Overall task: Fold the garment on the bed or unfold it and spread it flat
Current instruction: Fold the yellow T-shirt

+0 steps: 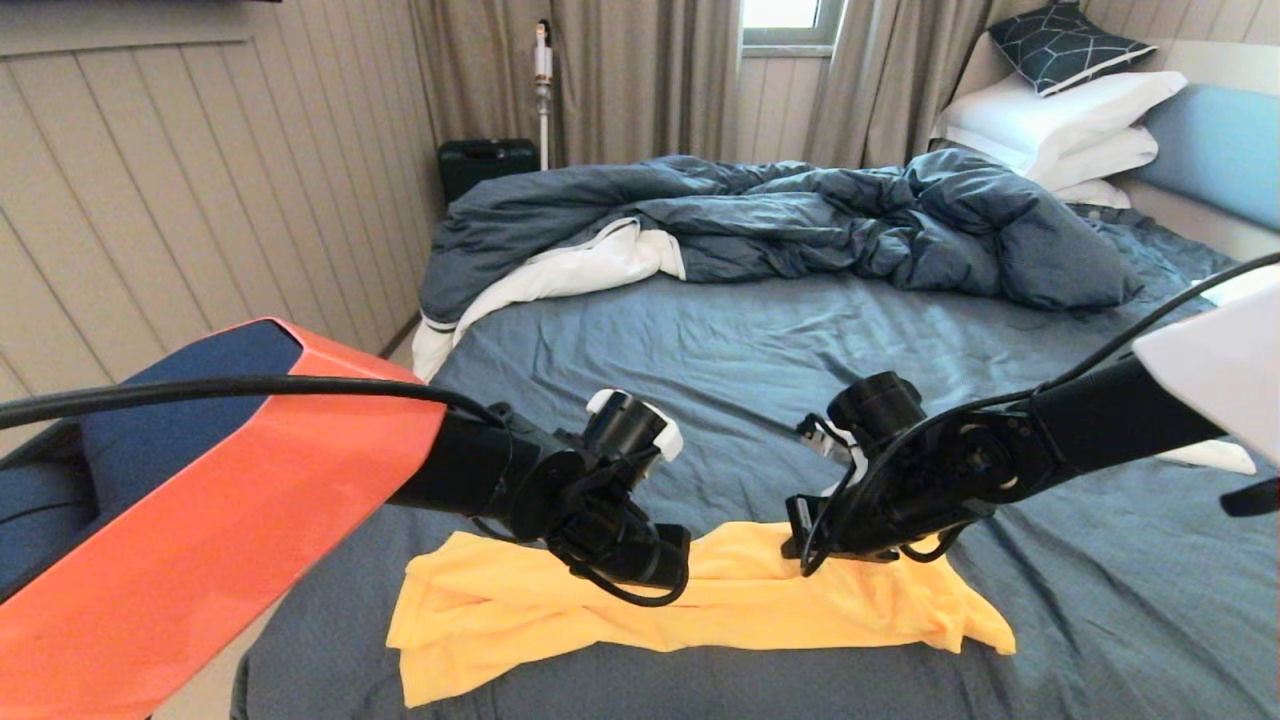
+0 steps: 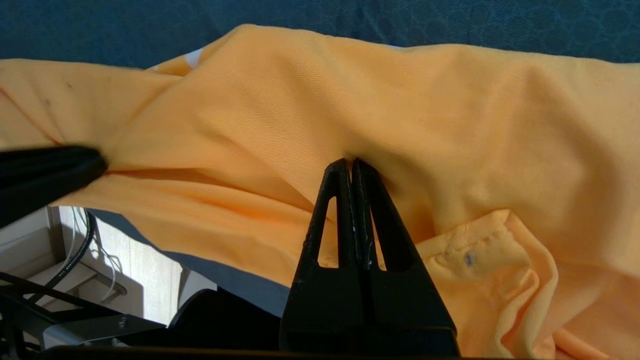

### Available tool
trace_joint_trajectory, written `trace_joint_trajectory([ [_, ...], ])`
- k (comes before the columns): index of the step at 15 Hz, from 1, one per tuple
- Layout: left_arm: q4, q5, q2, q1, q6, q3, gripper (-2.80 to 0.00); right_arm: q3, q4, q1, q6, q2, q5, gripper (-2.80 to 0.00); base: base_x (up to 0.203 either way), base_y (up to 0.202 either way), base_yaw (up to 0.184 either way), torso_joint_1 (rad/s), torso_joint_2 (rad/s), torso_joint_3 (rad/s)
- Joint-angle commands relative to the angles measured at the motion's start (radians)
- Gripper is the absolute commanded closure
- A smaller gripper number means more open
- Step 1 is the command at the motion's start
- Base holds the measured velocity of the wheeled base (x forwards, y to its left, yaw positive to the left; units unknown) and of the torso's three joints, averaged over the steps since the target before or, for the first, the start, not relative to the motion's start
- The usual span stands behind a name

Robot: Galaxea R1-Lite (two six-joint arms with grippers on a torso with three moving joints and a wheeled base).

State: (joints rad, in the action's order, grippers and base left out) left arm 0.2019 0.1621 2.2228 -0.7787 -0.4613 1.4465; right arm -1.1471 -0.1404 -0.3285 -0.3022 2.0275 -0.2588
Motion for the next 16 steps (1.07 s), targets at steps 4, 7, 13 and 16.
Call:
trace_joint_trajectory([
  [4,-0.001,-0.003,-0.105,-0.036,-0.012,-0.1,0.0,-0.055,-0.001,0.0,-0.009,0.072,0.001,0.0,0.0,0.0,0.0,0.0,0.0,0.0],
  [7,-0.023,-0.004,-0.168,-0.074,-0.042,-0.186,0.0,-0.076,-0.001,0.0,-0.012,0.089,0.001,0.0,0.0,0.0,0.0,0.0,0.0,0.0],
  [13,-0.129,-0.054,-0.29,-0.082,-0.084,-0.307,0.0,-0.079,-0.001,0.048,-0.012,0.034,0.001,0.0,0.0,0.0,0.0,0.0,0.0,0.0],
  [16,-0.134,-0.087,-0.4,-0.032,-0.094,-0.351,0.0,-0.051,-0.01,0.159,0.0,-0.062,0.003,0.0,0.0,0.0,0.0,0.0,0.0,0.0],
])
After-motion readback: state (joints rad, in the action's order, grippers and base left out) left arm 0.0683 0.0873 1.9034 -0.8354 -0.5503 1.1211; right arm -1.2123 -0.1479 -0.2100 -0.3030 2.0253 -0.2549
